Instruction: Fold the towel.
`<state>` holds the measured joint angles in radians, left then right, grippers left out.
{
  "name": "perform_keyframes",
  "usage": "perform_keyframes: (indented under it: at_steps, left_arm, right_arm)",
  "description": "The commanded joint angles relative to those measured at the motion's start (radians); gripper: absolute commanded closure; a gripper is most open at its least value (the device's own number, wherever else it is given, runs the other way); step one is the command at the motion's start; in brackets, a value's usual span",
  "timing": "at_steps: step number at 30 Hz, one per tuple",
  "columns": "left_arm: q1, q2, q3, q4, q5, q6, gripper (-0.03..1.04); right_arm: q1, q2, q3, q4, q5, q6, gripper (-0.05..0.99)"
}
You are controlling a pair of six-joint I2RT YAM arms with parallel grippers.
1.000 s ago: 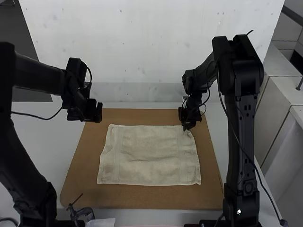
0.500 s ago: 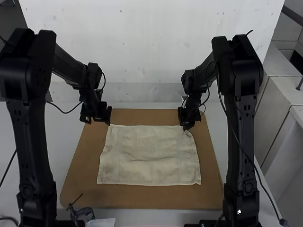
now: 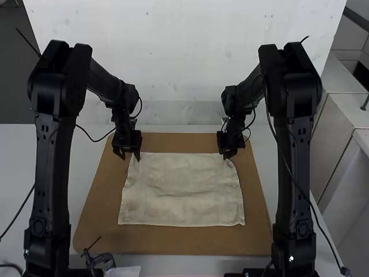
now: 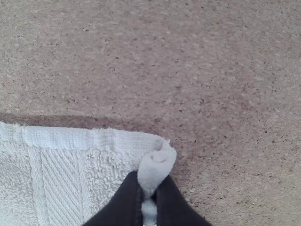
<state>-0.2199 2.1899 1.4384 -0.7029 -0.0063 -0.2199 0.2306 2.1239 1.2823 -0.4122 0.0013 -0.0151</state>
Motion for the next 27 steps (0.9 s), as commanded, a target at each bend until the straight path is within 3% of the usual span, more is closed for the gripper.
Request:
perform_keyframes:
  at_steps: [1, 2, 4, 7, 18, 27]
  left_arm:
    - [-0.004, 0.068, 0.03, -0.012, 0.023, -0.021, 0.84]
    - [-0.013, 0.068, 0.028, -0.012, 0.032, -0.019, 0.98]
    - [-0.033, 0.068, 0.028, -0.037, 0.069, -0.013, 1.0]
    - [-0.055, 0.067, 0.027, -0.055, 0.072, -0.009, 1.0]
    - [-0.039, -0.01, 0.074, -0.056, -0.031, -0.036, 1.0]
    - [-0.033, -0.125, 0.169, -0.087, -0.061, -0.087, 1.0]
  right_arm:
    - [-0.027, 0.016, -0.038, 0.013, 0.083, 0.001, 0.92]
    - [-0.031, 0.01, -0.041, 0.016, 0.085, 0.001, 0.92]
    - [-0.039, 0.004, -0.046, 0.019, 0.085, 0.0, 0.92]
    - [-0.045, -0.005, -0.047, 0.023, 0.085, 0.0, 0.92]
    - [-0.037, -0.041, 0.041, 0.09, 0.129, 0.053, 0.92]
    - [-0.036, -0.139, 0.112, 0.11, 0.132, 0.081, 0.92]
